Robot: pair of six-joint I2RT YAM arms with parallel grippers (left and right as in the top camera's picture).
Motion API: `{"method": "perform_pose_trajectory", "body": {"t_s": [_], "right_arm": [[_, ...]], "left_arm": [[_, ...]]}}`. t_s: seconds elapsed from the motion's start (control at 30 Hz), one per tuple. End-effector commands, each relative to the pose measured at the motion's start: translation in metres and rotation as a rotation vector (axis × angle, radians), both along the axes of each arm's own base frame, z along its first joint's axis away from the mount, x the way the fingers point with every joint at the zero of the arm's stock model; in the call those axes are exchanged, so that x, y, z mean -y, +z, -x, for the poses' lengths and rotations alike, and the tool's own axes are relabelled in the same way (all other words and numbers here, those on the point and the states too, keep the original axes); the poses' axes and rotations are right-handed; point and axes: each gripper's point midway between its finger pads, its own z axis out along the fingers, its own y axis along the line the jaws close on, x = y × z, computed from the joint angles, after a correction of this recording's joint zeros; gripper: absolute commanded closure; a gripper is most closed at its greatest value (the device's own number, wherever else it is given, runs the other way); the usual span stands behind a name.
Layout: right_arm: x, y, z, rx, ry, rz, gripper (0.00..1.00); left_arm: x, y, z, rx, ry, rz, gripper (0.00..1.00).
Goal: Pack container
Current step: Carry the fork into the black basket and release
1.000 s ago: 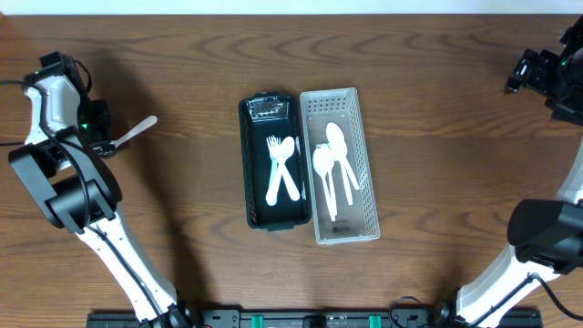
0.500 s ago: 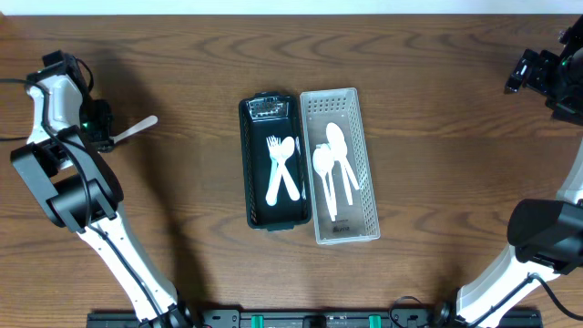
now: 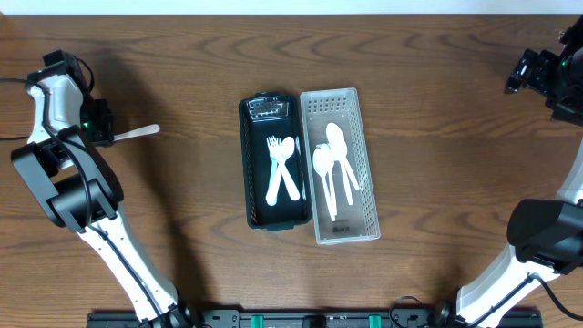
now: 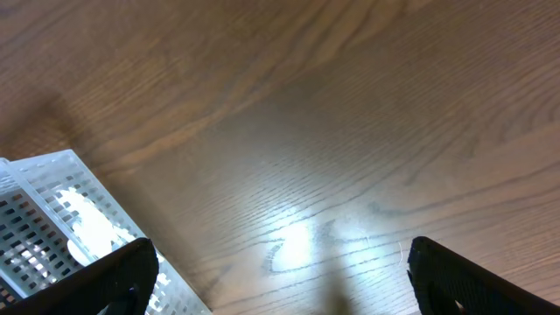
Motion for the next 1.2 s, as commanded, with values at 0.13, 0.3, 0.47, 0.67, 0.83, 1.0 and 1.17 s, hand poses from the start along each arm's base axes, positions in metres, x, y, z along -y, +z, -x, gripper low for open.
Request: {"method": "perform_pose_trajectory", "body": {"t_s": [0.13, 0.3, 0.47, 0.67, 0.83, 1.0, 1.17], "right_arm": [[0.0, 0.001, 0.002, 0.002, -0.013, -0.004, 0.06], [0.001, 0.002, 0.0, 0.008, -0.014, -0.003, 0.06], [0.001, 0.002, -0.002, 0.017, -0.013, 0.0, 0.06], [0.001, 0.002, -0.002, 0.017, -0.013, 0.001, 0.06], [0.002, 0.002, -0.003, 0.02, -0.009, 0.003, 0.06], [0.002, 0.002, -0.003, 0.02, 0.005, 0.01, 0.05], [0.003, 0.003, -0.005, 0.027, 0.017, 0.015, 0.05]], "left_arm": [[0.021, -0.055, 0.027, -0.138, -0.115, 0.096, 0.94], [0.021, -0.041, 0.025, -0.145, -0.233, 0.103, 0.94], [0.02, -0.01, 0.02, -0.111, -0.339, 0.08, 0.94], [0.031, 0.055, 0.007, -0.022, -0.488, 0.009, 0.94], [0.063, 0.126, 0.003, 0.058, -0.686, -0.068, 0.95], [0.127, 0.199, 0.002, 0.164, -0.992, -0.168, 0.94], [0.222, 0.245, 0.007, 0.277, -1.377, -0.222, 0.94]]}}
